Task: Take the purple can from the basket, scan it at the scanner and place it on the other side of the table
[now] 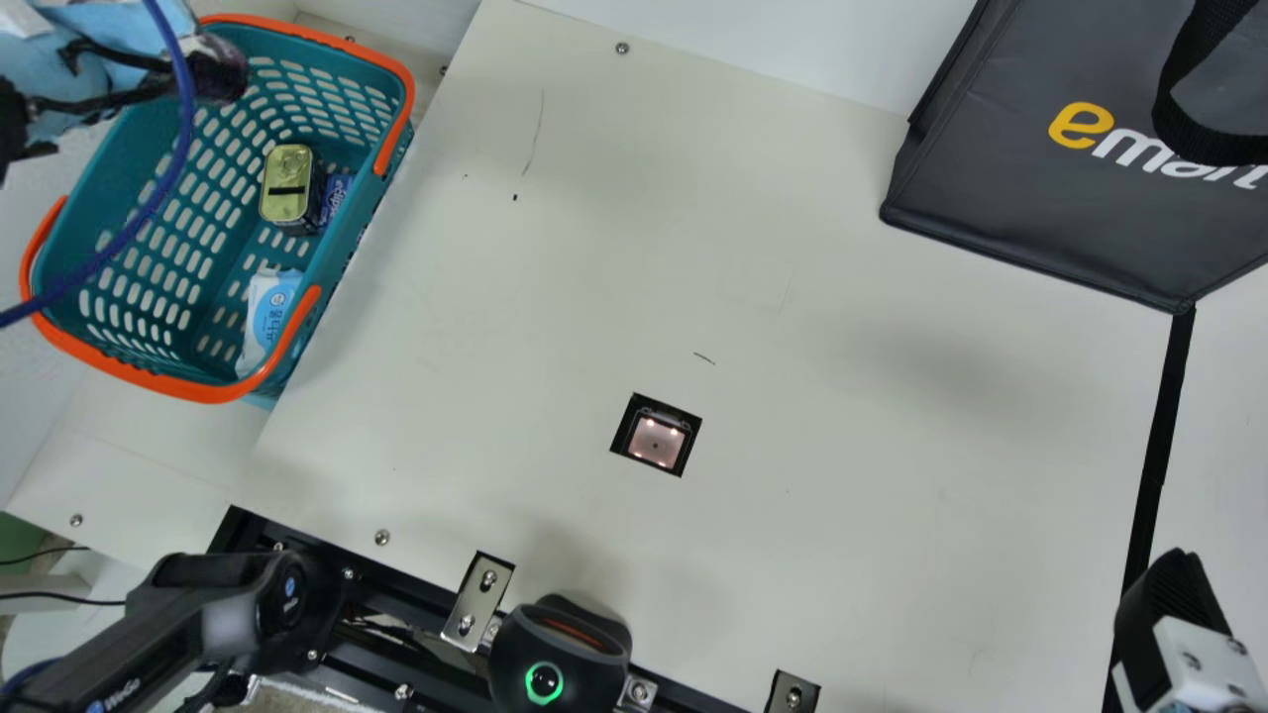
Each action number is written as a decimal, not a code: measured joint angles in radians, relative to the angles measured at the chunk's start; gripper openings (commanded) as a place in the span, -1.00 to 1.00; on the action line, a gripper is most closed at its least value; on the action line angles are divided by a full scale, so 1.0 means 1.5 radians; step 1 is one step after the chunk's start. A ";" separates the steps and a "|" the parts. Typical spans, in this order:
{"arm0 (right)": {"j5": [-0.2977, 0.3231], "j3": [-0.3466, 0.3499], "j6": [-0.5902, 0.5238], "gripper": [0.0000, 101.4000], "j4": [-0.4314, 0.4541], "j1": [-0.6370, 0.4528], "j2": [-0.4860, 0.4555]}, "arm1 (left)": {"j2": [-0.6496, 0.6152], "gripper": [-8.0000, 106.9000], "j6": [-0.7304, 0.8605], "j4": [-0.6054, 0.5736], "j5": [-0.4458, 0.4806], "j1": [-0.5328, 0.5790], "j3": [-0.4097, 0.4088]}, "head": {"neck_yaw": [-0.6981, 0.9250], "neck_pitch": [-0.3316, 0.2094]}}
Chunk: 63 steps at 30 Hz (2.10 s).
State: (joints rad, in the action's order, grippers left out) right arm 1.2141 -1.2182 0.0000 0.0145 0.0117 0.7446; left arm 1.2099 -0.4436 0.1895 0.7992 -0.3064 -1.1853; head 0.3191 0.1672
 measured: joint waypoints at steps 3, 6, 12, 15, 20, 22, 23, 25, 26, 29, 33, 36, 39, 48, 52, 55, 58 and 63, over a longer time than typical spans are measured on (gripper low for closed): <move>0.000 0.000 0.000 0.87 0.000 0.000 0.000 | -0.012 -1.00 0.023 -0.021 0.014 0.041 -0.009 | 0.000 0.000; 0.000 0.000 0.000 0.87 0.000 0.000 0.000 | -0.019 -1.00 0.046 -0.044 0.034 0.082 -0.017 | 0.000 0.000; 0.000 0.000 0.000 0.87 0.000 0.000 0.000 | -0.034 -1.00 0.074 -0.078 0.067 0.164 -0.027 | 0.000 0.000; 0.000 0.000 0.000 0.87 0.000 0.000 0.000 | -0.042 -1.00 0.076 -0.089 0.087 0.213 -0.027 | -0.001 0.000; 0.000 0.000 0.000 0.87 0.000 0.000 0.000 | -0.048 -1.00 0.066 -0.090 0.119 0.292 -0.027 | 0.000 0.000; 0.000 0.000 0.000 0.87 0.000 0.000 0.000 | -0.049 -1.00 0.060 -0.087 0.132 0.325 -0.027 | 0.000 0.000; 0.000 0.000 0.000 0.87 0.000 0.000 0.000 | -0.049 -1.00 0.056 -0.084 0.137 0.345 -0.027 | 0.000 0.000; 0.000 0.000 0.000 0.87 0.000 0.000 0.000 | -0.048 -1.00 0.046 -0.080 0.151 0.383 -0.028 | -0.001 0.000; 0.000 0.000 0.000 0.87 0.000 0.000 0.000 | -0.045 -1.00 0.039 -0.074 0.157 0.403 -0.031 | 0.000 0.000; 0.000 0.000 0.000 0.87 0.000 0.000 0.000 | -0.035 -1.00 0.017 -0.062 0.177 0.460 -0.038 | -0.001 0.000; 0.000 0.000 0.000 0.87 0.000 0.000 0.000 | -0.018 -1.00 -0.018 -0.043 0.203 0.539 -0.049 | 0.000 0.000; 0.000 0.000 0.000 0.87 0.000 0.000 0.000 | 0.000 -1.00 -0.047 -0.027 0.224 0.602 -0.061 | 0.000 0.000; 0.000 0.000 0.000 0.87 0.000 0.000 0.000 | 0.019 -1.00 -0.077 -0.013 0.243 0.658 -0.075 | 0.000 0.000; 0.000 0.000 0.000 0.87 0.000 0.000 0.000 | 0.084 -1.00 -0.168 0.007 0.280 0.799 -0.107 | -0.001 0.000; 0.000 0.000 0.000 0.87 0.000 0.000 0.000 | 0.111 -1.00 -0.200 0.014 0.280 0.836 -0.102 | -0.001 0.000; 0.000 0.000 0.000 0.87 0.000 0.000 0.000 | 0.127 -1.00 -0.216 0.017 0.280 0.852 -0.094 | -0.001 0.000; -0.001 0.000 0.000 0.87 0.000 0.000 0.000 | 0.140 -1.00 -0.229 0.021 0.280 0.863 -0.086 | 0.000 0.000; 0.000 0.000 0.000 0.87 0.000 0.000 0.000 | 0.154 -1.00 -0.243 0.022 0.280 0.873 -0.076 | 0.000 0.000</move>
State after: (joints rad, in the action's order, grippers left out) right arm 1.2140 -1.2182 0.0000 0.0145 0.0117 0.7446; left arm 1.4409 -0.8083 0.2227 1.2198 1.0024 -1.2991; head 0.3191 0.1672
